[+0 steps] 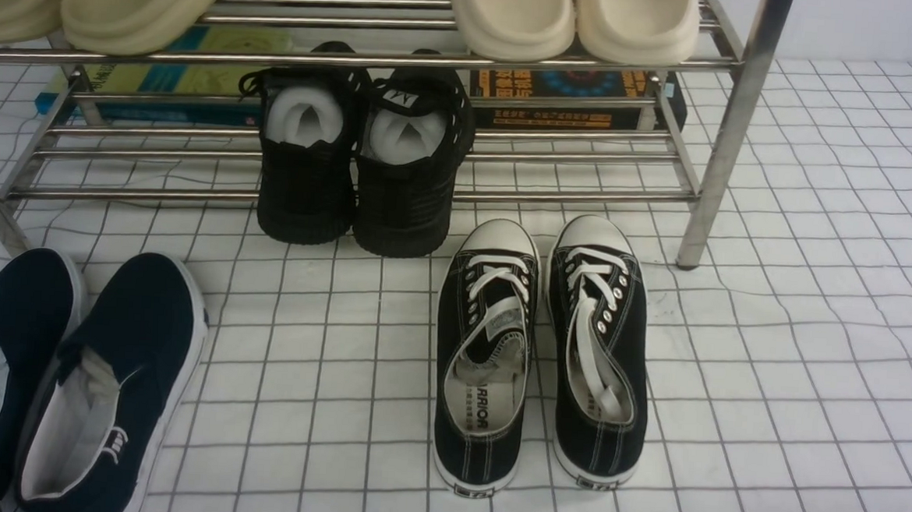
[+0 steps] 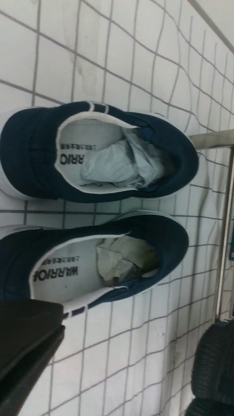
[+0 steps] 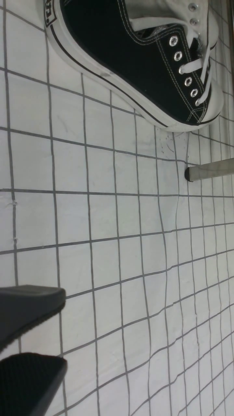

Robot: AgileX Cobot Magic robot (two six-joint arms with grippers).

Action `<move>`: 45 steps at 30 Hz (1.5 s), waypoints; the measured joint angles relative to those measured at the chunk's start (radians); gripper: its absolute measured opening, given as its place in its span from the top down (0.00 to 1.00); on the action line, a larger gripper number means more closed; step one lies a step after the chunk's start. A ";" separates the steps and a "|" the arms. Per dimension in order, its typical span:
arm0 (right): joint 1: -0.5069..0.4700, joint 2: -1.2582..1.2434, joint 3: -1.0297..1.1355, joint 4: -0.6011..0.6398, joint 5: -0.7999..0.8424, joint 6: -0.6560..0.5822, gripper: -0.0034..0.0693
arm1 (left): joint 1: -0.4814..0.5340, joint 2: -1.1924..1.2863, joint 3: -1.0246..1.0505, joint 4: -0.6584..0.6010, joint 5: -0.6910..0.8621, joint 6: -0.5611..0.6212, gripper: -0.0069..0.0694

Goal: Take the shoes off the shelf with your hand from the white checkered tablecloth.

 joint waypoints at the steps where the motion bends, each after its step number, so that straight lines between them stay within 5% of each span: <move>1: 0.000 0.000 0.000 0.000 0.000 0.000 0.62 | 0.000 -0.001 0.013 0.001 0.003 -0.002 0.87; 45: 0.000 0.000 0.000 0.000 0.000 0.000 0.62 | 0.000 -0.002 0.015 0.011 0.001 -0.005 0.82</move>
